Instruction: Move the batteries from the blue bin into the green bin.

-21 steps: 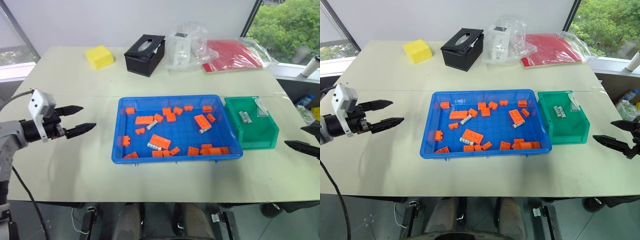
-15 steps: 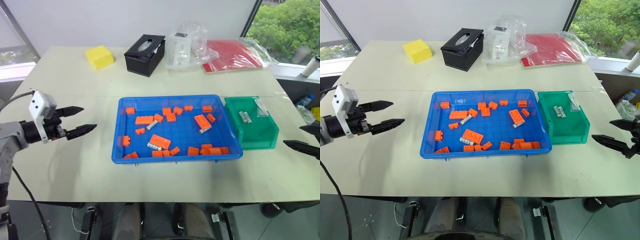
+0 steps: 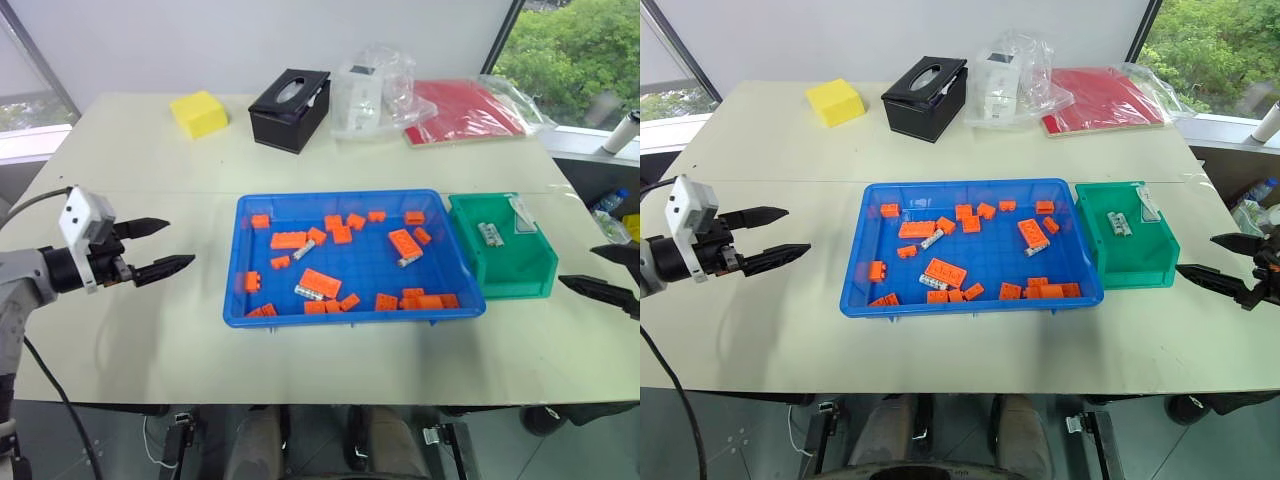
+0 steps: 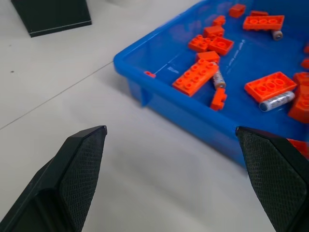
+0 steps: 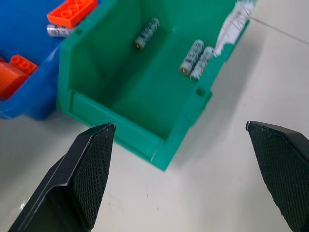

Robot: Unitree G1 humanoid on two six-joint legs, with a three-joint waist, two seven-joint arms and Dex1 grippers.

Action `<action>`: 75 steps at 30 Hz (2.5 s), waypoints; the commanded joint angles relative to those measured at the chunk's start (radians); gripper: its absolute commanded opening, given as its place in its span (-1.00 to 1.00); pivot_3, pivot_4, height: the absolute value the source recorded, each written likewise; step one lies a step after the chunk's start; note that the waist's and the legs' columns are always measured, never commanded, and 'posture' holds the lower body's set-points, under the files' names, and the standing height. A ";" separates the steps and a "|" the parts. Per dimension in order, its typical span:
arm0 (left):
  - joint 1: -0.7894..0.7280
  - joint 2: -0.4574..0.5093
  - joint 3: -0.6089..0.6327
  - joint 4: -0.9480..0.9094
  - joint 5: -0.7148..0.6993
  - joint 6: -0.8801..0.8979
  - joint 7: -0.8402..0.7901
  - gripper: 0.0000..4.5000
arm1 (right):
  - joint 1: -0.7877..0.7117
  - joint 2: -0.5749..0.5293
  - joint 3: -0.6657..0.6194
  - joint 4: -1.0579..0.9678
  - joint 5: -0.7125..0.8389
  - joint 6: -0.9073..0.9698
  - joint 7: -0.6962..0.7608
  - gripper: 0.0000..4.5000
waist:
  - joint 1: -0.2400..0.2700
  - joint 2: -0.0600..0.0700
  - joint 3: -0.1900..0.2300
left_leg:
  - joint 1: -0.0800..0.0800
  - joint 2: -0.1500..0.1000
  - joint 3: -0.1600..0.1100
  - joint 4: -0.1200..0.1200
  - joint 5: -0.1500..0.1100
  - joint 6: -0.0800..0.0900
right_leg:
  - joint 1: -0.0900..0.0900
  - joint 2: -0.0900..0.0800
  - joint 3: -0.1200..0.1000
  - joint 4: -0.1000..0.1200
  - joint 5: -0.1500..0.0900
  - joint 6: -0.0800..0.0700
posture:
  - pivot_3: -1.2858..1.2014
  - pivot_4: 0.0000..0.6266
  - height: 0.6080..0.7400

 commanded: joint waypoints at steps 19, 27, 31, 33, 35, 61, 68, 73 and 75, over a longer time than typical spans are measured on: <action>0.140 0.064 0.084 -0.295 -0.127 0.097 -0.064 1.00 | -0.875 0.449 0.886 -0.087 -0.114 0.136 0.065 0.99 | -0.024 0.002 0.002 | -0.003 0.001 0.000 -0.001 0.000 0.000 | -0.004 0.001 0.000 0.002 0.002 0.001 | 0.03 -0.52 0.94; 0.180 0.069 0.105 -0.314 -0.114 0.089 -0.054 1.00 | -1.055 0.714 1.031 0.329 -0.294 -0.015 0.070 0.99 | -0.024 0.002 0.002 | -0.003 0.000 0.001 0.000 0.000 0.000 | -0.004 0.001 -0.001 0.003 0.002 0.002 | 0.03 -0.52 0.94; 0.179 0.063 0.111 -0.330 -0.123 0.095 -0.032 1.00 | -1.112 0.804 1.037 0.511 -0.351 -0.082 0.084 0.99 | -0.026 0.002 0.002 | -0.003 0.000 0.001 0.000 0.000 0.000 | -0.004 0.001 -0.001 0.003 0.003 0.003 | 0.03 -0.52 0.94; 0.177 0.065 0.114 -0.329 -0.123 0.094 -0.027 1.00 | -1.138 0.841 1.023 0.586 -0.363 -0.098 0.094 0.99 | -0.026 0.002 0.002 | -0.003 0.000 0.001 0.000 0.000 0.000 | -0.004 0.001 -0.001 0.003 0.003 0.003 | 0.03 -0.52 0.94; 0.178 0.065 0.116 -0.326 -0.121 0.089 -0.025 1.00 | -1.154 0.869 1.012 0.633 -0.371 -0.109 0.104 0.99 | -0.028 0.002 0.002 | -0.003 0.000 0.001 0.000 0.000 0.000 | -0.004 0.001 -0.001 0.003 0.003 0.003 | 0.03 -0.52 0.94; 0.130 0.051 0.075 -0.333 -0.125 0.083 0.011 1.00 | -1.127 1.000 0.987 0.785 -0.544 -0.247 0.028 0.76 | -0.030 0.002 0.002 | -0.002 0.001 0.001 -0.001 0.000 -0.001 | -0.004 0.001 -0.001 0.004 0.003 0.002 | 0.03 -0.52 0.94; 0.063 0.048 0.020 -0.305 -0.111 0.074 -0.003 1.00 | -1.094 0.987 0.970 0.700 -0.541 -0.205 0.037 -0.61 | -0.030 0.002 0.001 | -0.001 0.001 0.001 -0.001 0.000 -0.001 | -0.003 0.001 -0.001 0.004 0.003 0.003 | 0.03 -0.52 0.94; 0.014 0.034 -0.028 -0.286 -0.107 0.072 -0.001 1.00 | -1.072 0.958 0.939 0.568 -0.527 -0.133 0.015 -0.98 | -0.029 0.002 0.002 | -0.002 0.001 0.001 -0.001 0.000 -0.001 | -0.003 0.001 -0.001 0.004 0.003 0.003 | 0.03 -0.52 0.94; 0.000 0.029 -0.046 -0.275 -0.104 0.068 -0.003 1.00 | -1.065 0.931 0.902 0.459 -0.503 -0.051 -0.001 -0.98 | -0.029 0.002 0.002 | -0.002 0.001 0.001 -0.001 0.000 -0.001 | -0.003 0.001 -0.001 0.004 0.003 0.003 | 0.03 -0.52 0.94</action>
